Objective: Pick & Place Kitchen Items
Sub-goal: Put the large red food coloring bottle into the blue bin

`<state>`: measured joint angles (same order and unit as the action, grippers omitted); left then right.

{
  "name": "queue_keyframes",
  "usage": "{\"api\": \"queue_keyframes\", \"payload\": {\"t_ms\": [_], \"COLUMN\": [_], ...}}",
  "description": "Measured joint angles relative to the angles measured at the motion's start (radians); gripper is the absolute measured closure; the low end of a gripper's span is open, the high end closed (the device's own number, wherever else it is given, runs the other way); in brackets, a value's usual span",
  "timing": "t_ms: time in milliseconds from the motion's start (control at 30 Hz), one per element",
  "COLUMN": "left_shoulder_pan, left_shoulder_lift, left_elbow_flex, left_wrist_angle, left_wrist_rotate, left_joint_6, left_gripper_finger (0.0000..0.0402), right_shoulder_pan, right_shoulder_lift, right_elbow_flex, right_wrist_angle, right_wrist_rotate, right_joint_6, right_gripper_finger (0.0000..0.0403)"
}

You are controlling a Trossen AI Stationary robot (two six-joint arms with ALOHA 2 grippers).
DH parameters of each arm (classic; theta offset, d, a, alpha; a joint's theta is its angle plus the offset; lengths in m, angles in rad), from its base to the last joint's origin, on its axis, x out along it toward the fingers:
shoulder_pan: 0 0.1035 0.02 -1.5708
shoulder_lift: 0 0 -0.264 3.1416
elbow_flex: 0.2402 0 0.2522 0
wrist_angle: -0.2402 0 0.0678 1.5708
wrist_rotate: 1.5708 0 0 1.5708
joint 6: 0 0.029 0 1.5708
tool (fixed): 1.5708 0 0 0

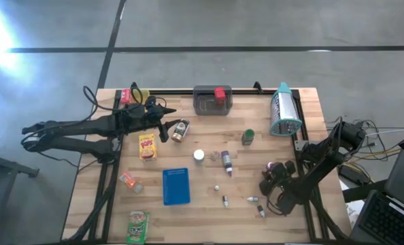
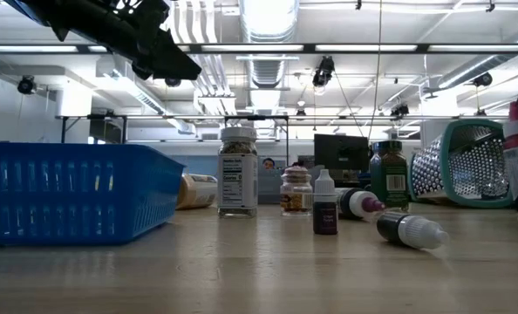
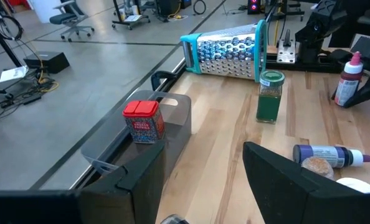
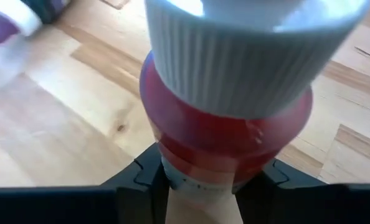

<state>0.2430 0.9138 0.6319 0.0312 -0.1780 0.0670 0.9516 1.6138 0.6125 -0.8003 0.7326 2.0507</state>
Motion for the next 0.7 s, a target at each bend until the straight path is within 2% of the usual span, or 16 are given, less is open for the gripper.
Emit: {"api": "queue_keyframes", "payload": {"t_ms": [267, 367, 533, 700], "left_shoulder_pan": [0.0, 0.0, 0.0, 0.0], "left_shoulder_lift": [0.002, 0.008, 0.047, 0.118], "left_elbow_flex": [0.009, 0.042, 0.136, 0.257], "left_wrist_angle": [0.01, -0.019, -0.141, -0.27], "left_wrist_rotate": [0.006, 0.055, 0.091, 0.135], "left_joint_6": [-0.094, -0.105, -0.106, -0.099], "left_gripper_finger": [0.0184, 0.0184, 0.0184, 0.0184], "right_shoulder_pan": [-0.013, -0.04, -0.131, -0.249], "right_shoulder_lift": [-0.216, -0.332, -0.515, -0.622], "right_elbow_flex": [0.0, 0.0, 0.007, 0.027], "right_wrist_angle": [-0.002, 0.003, 0.009, 0.011], "right_wrist_rotate": [-0.001, -0.004, -0.056, -0.126], "right_joint_6": [-0.196, -0.317, -0.545, -0.804], "right_gripper_finger": [0.0263, 0.0268, 0.0273, 0.0273]}}
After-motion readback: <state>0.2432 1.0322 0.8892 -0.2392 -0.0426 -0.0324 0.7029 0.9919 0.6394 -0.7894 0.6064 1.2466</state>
